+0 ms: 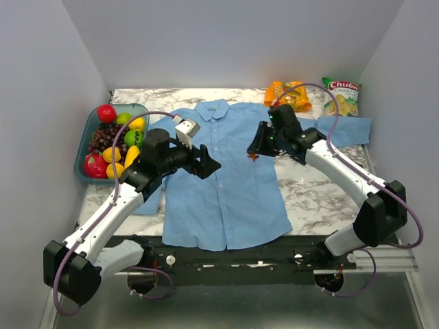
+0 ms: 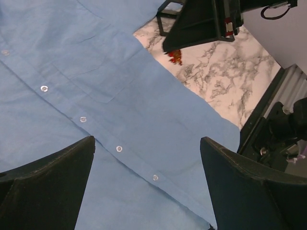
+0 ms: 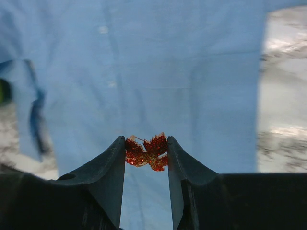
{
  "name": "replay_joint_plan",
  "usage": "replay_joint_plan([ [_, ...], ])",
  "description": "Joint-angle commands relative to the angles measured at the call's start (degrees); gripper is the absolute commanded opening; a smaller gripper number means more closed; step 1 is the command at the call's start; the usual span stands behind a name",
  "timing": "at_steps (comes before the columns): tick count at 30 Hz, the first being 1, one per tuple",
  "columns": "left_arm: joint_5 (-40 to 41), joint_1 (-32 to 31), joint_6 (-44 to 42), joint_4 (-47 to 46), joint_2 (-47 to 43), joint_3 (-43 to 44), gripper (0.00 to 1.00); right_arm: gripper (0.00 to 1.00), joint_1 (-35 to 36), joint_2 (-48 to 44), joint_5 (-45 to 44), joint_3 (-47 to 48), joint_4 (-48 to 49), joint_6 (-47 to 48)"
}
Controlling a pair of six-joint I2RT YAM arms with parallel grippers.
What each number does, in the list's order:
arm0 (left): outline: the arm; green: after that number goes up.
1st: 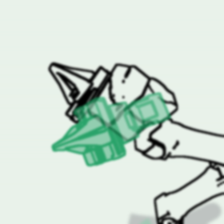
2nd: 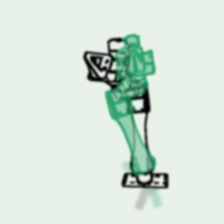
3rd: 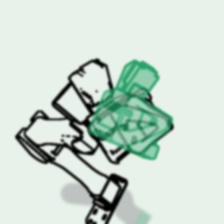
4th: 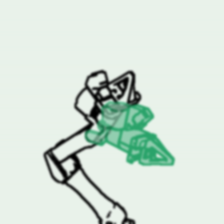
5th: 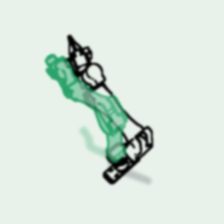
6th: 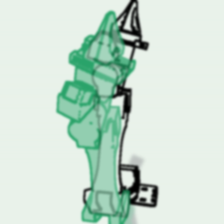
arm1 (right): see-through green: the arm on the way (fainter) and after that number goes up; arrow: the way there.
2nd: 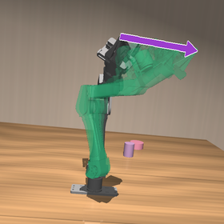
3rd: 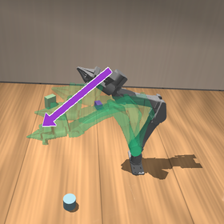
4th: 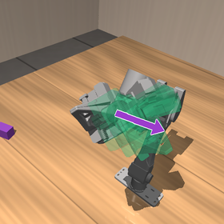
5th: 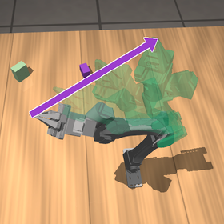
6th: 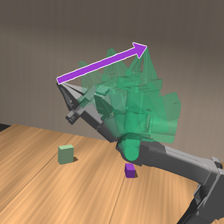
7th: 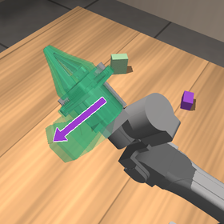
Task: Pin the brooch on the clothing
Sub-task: Pick up the brooch from the center of the board, then adjust the brooch.
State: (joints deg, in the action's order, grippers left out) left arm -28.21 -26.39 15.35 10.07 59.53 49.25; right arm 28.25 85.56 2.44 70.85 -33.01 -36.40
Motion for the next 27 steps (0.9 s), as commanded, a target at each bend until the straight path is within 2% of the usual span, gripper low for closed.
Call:
replay_joint_plan([
  [1, -3.6, -0.3, 2.9, -6.8, -2.0, -2.0, 0.99, 0.3, 8.8, 4.2, 2.7, 8.9, 5.1, -6.7],
  [6, 1.7, -0.3, 2.2, -6.2, -3.6, -2.9, 0.98, 0.3, 14.7, 7.8, 4.2, 13.6, 9.9, -9.7],
  [9, 4.0, -0.2, 2.2, -6.6, -4.7, -3.4, 0.92, 0.31, 16.5, 9.1, 4.8, 15.0, 11.4, -10.7],
  [16, 5.9, -0.3, 2.2, -6.6, -4.2, -3.6, 0.67, 0.31, 17.0, 8.2, 4.7, 15.0, 12.4, -10.8],
  [21, 5.4, -0.3, 2.3, -6.0, -2.7, -3.1, 0.62, 0.31, 17.0, 7.4, 5.1, 14.7, 12.9, -10.9],
  [27, 5.8, -0.2, 2.4, -6.3, -2.7, -3.3, 0.45, 0.31, 17.4, 7.3, 5.6, 14.4, 13.4, -10.8],
])
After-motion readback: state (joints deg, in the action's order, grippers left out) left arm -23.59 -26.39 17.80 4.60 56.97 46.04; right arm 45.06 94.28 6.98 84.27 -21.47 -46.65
